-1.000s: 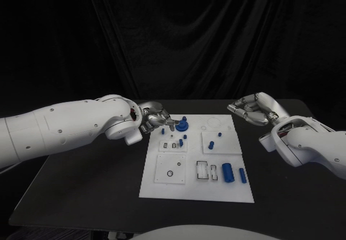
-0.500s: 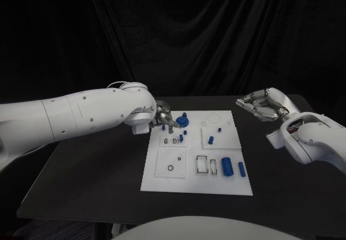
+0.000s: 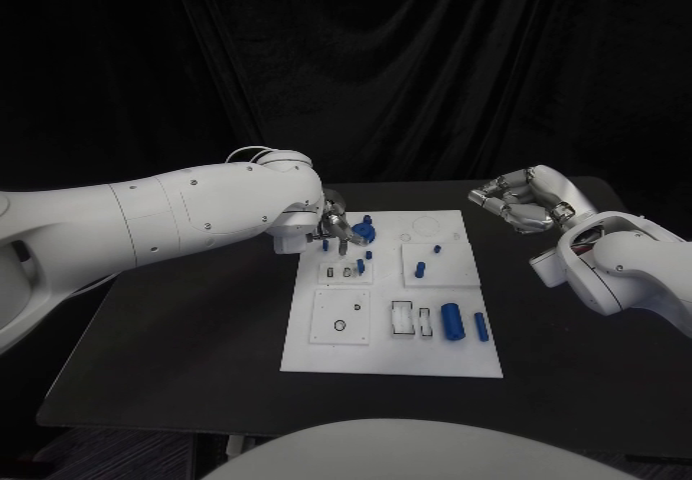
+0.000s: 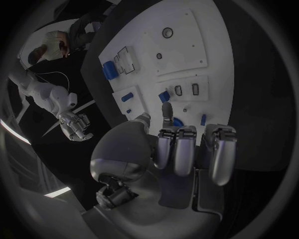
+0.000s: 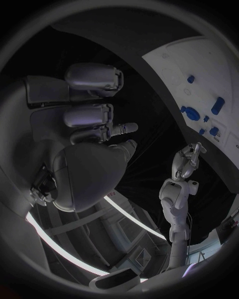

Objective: Assemble the parts on the task board

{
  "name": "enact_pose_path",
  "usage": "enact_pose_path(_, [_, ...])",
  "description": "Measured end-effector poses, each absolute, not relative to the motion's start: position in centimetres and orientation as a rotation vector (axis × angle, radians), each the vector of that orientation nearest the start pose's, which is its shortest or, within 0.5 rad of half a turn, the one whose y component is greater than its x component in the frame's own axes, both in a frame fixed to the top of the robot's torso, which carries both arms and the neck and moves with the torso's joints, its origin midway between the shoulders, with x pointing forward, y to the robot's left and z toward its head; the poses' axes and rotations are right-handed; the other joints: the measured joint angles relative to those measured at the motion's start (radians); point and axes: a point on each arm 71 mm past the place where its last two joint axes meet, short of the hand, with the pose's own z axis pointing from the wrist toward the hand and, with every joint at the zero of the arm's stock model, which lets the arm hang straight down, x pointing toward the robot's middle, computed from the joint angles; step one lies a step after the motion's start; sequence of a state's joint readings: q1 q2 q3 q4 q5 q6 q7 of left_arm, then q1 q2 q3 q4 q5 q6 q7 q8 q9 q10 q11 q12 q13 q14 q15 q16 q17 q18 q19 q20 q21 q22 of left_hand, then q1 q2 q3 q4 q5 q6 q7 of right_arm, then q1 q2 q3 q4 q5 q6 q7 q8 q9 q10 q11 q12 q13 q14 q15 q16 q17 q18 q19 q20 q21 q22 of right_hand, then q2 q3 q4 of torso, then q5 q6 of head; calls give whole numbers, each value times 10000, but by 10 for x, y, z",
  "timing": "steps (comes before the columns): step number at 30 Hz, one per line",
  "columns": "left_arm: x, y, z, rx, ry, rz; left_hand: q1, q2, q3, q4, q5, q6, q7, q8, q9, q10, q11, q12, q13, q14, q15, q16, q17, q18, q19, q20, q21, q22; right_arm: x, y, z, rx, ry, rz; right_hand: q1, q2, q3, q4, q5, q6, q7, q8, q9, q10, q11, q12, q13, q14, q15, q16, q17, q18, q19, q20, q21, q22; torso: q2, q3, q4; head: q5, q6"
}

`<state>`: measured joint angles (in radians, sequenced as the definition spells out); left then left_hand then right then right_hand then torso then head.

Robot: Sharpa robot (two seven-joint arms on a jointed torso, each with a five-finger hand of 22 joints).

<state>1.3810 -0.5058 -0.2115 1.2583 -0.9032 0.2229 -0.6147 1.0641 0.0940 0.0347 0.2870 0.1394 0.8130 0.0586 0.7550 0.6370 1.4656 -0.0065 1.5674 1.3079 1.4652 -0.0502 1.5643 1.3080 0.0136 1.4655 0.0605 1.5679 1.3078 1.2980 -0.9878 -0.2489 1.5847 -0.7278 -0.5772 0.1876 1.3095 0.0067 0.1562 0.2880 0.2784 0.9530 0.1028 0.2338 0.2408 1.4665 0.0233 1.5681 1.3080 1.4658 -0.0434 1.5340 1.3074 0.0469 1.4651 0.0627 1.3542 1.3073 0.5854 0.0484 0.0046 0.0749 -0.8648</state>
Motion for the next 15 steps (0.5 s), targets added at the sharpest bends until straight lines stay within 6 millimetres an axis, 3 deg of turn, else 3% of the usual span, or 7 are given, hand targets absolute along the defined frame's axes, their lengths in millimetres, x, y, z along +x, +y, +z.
enact_pose_path(4, [522,127,-217,-1052,24568,-2928,0,0,0,0,0,0,0,-60,32,0,0,0,0,0,0,0,0,0,0,0,0,0,464,-268,-195,4693,15635,9144,134,-134,0,0,-97,-41,-41,65,41,0,0,0,0,0,0,0,0,-1,0,0,-40,8,7,8,-16,35,-56])
enact_pose_path(15, [522,125,-234,-1245,24776,-2681,43,44,-28,-28,79,106,-106,-208,135,7,-62,0,0,0,-71,0,-1,1,34,-39,0,-1,464,-266,-195,4655,15740,9197,145,-145,0,0,-119,-41,-41,103,41,0,0,0,-2,0,0,0,0,-1,0,0,-40,7,23,17,-58,80,-80])
